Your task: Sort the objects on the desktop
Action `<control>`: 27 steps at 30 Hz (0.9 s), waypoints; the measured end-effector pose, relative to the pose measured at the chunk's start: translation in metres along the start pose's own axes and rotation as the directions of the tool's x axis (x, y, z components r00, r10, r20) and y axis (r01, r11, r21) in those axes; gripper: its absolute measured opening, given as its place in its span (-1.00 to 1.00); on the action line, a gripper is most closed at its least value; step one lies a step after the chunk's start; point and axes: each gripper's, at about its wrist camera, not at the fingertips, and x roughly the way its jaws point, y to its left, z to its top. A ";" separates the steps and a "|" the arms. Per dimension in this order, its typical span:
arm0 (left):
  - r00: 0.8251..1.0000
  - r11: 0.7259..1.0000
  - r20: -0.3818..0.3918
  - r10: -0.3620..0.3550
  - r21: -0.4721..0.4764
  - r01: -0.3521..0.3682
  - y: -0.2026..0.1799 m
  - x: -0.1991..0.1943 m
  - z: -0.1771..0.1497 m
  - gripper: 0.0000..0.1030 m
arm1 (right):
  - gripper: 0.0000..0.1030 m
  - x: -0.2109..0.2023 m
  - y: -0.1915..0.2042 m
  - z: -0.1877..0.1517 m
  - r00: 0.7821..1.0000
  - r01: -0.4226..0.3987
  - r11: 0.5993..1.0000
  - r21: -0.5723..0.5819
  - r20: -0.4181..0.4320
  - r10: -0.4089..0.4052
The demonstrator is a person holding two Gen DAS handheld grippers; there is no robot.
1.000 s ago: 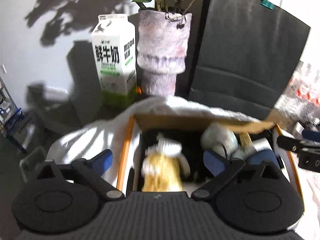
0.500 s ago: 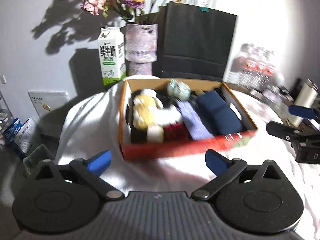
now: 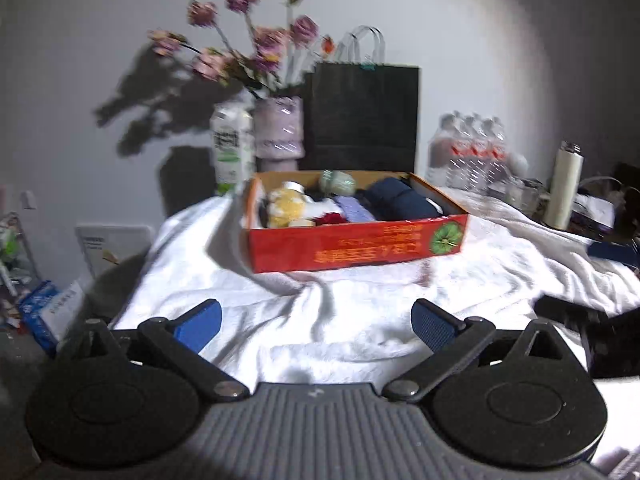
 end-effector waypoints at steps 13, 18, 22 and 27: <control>0.998 0.991 -0.069 -0.003 -0.132 -0.006 0.000 0.026 -0.055 1.00 | 1.00 -0.003 0.010 -0.056 0.994 0.064 0.989 0.134 -0.093 -0.052; 0.992 0.996 -0.122 -0.013 -0.089 0.002 -0.016 0.081 -0.048 1.00 | 1.00 0.047 -0.007 -0.058 0.980 0.111 0.969 0.221 -0.184 -0.070; 0.985 0.998 -0.171 -0.021 -0.066 0.010 -0.028 0.118 -0.046 1.00 | 1.00 0.083 -0.018 -0.059 0.966 0.156 0.955 0.252 -0.241 -0.094; 0.982 0.999 -0.189 -0.016 -0.040 0.009 -0.032 0.142 -0.042 1.00 | 1.00 0.113 -0.029 -0.056 0.953 0.171 0.949 0.263 -0.289 -0.092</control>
